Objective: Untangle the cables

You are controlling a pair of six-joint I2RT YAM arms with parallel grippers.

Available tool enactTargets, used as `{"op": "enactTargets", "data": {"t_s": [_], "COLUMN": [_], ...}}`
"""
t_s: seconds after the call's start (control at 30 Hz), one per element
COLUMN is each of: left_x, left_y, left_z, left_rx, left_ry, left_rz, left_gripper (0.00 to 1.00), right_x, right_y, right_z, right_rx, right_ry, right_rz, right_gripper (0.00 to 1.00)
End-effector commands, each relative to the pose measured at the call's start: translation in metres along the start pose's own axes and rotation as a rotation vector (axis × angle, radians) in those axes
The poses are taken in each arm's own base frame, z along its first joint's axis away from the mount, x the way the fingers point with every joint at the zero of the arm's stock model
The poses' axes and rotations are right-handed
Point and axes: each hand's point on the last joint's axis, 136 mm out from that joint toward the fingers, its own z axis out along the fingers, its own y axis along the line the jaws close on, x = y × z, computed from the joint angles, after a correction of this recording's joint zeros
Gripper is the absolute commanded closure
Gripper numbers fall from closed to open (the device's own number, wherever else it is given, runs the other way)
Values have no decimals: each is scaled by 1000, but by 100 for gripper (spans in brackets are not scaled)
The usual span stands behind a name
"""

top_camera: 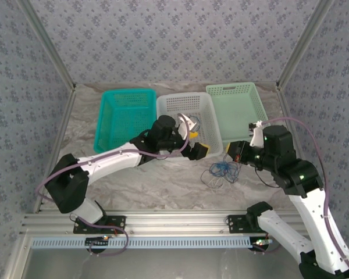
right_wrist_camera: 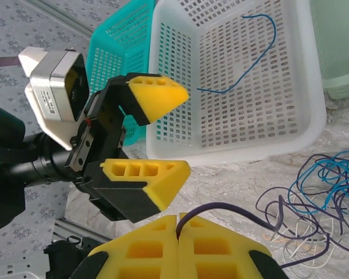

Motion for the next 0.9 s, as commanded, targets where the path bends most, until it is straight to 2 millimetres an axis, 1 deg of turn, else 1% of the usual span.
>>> {"op": "enactTargets", "data": {"t_s": [0.0,0.13,0.23,0.37,0.47,0.6,0.67,0.77,0.87], "left_x": [-25,-27,-33,-43,-46,-46,-47,-48,-47], "left_y": [-27,-32,-35,-46,-44,-38,-34,-33,-34], "left_z": [8,18,18,17,18,21,22,23,27], "left_rx": [92,104,118,152,134,103,84,75,90], "left_ry": [-51,-49,-76,-97,-99,-101,-105,-111,-105], "left_rz": [40,42,38,65,70,60,53,50,42], "left_gripper": [1,1,1,1,1,0,1,1,1], "right_x": [-10,-25,-38,-47,-56,-70,-75,-82,-86], "right_y": [21,41,60,71,81,104,112,119,123], "right_z": [-19,-38,-49,-55,-63,-80,-86,-93,-92], "right_rx": [-52,-75,-110,-123,-143,-200,-215,-214,-229], "right_ry": [-26,-59,-73,-74,-102,-138,-147,-162,-166], "right_rz": [-75,-125,-162,-192,-217,-249,-268,-288,-288], "right_gripper": [100,100,100,100,100,100,100,100,100]}}
